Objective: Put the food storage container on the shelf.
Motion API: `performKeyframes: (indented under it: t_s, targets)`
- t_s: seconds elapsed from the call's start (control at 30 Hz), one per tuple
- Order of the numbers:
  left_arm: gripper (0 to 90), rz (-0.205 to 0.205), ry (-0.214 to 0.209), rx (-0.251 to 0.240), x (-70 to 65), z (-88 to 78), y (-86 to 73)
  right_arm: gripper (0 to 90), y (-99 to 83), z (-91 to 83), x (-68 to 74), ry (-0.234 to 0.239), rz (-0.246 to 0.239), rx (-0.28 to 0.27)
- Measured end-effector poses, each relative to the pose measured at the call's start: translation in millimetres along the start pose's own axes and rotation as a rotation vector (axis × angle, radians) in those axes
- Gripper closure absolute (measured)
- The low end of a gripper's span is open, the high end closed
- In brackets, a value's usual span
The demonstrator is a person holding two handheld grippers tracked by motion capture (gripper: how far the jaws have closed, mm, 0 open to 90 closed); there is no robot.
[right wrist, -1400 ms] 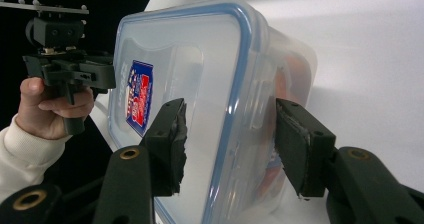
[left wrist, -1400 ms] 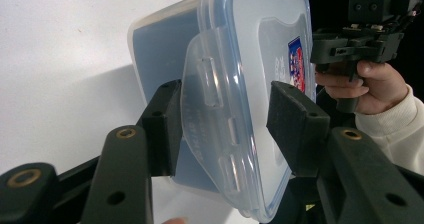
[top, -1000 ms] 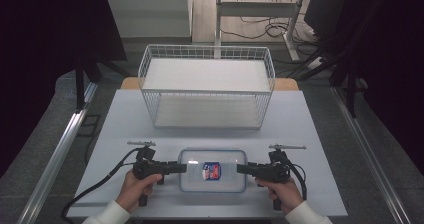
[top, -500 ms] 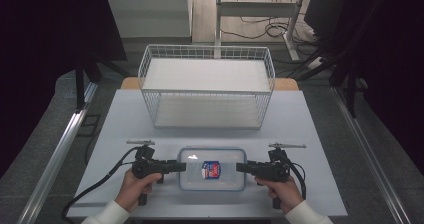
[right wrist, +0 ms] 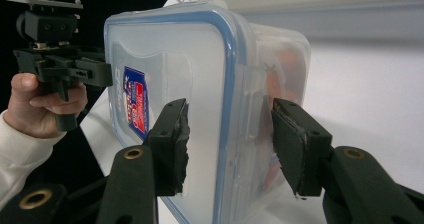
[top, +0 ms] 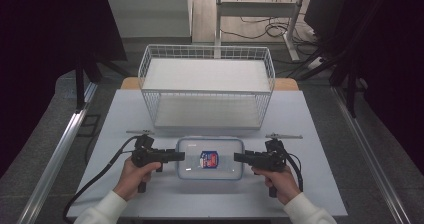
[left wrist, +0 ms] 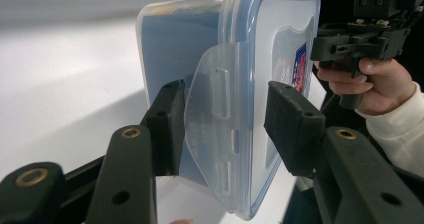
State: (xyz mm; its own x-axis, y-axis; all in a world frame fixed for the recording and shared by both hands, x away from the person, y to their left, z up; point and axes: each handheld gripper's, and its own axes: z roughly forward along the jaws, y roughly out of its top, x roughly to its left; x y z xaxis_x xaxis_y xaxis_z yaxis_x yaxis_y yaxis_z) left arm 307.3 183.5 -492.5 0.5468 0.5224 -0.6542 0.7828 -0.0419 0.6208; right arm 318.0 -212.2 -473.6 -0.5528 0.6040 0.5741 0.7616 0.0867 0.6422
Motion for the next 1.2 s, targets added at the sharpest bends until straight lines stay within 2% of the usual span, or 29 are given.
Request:
performKeyframes:
  t_s: [0.03,0.07,0.2,0.23,0.3,0.4,0.5,0.57,0.67,0.73,0.8,0.9,1.1,1.13,1.2]
  targets:
    - [51.3,0.0,0.0,0.0,0.0,0.0,0.0,50.1,0.0,0.0,0.0,0.0,0.0,0.0]
    - [51.3,0.003,0.001,-0.001,2.5,0.5,4.0,50.1,7.4,3.8,-2.5,-0.002,-0.006,-0.008]
    - [51.1,0.027,0.009,-0.005,17.3,2.7,26.5,50.1,24.2,12.3,-8.8,-0.008,-0.026,-0.022]
    - [51.1,0.027,0.009,-0.005,17.3,2.7,26.5,50.1,24.2,12.3,-8.8,-0.008,-0.026,-0.022]
    - [51.0,0.036,0.017,-0.013,27.0,2.9,39.9,50.1,37.9,21.2,-15.0,-0.007,-0.038,-0.026]
    - [50.7,0.046,0.024,-0.018,33.8,2.8,47.2,50.0,50.2,30.7,-18.8,-0.014,-0.052,-0.031]
    - [50.2,0.051,0.034,-0.024,48.7,4.5,58.8,50.1,61.3,40.6,-23.5,-0.019,-0.064,-0.032]
    - [50.1,0.056,0.036,-0.025,54.8,5.5,61.5,50.0,67.1,46.4,-26.7,-0.022,-0.065,-0.026]
    - [50.1,0.034,0.03,-0.034,62.2,8.5,63.5,50.0,73.1,52.1,-31.3,-0.026,-0.069,-0.022]
    - [50.1,0.036,0.026,-0.036,64.5,10.0,64.3,49.9,75.9,54.8,-35.4,-0.026,-0.066,-0.023]
    - [50.0,0.032,0.026,-0.031,71.6,13.6,66.4,49.8,77.1,57.8,-38.7,-0.03,-0.067,-0.022]
    - [49.9,0.028,0.033,-0.028,75.1,16.1,66.6,49.4,77.0,61.5,-42.4,-0.034,-0.064,-0.026]
    - [49.6,-0.005,0.033,-0.041,78.7,18.2,67.7,48.6,76.8,65.9,-49.2,-0.034,-0.027,-0.047]
    - [49.4,-0.027,0.038,-0.056,79.0,20.0,67.8,47.9,77.2,67.5,-49.3,-0.041,-0.005,-0.059]
    - [48.8,-0.037,0.044,-0.066,79.2,21.4,67.7,47.5,77.1,68.3,-49.3,-0.052,0.007,-0.063]
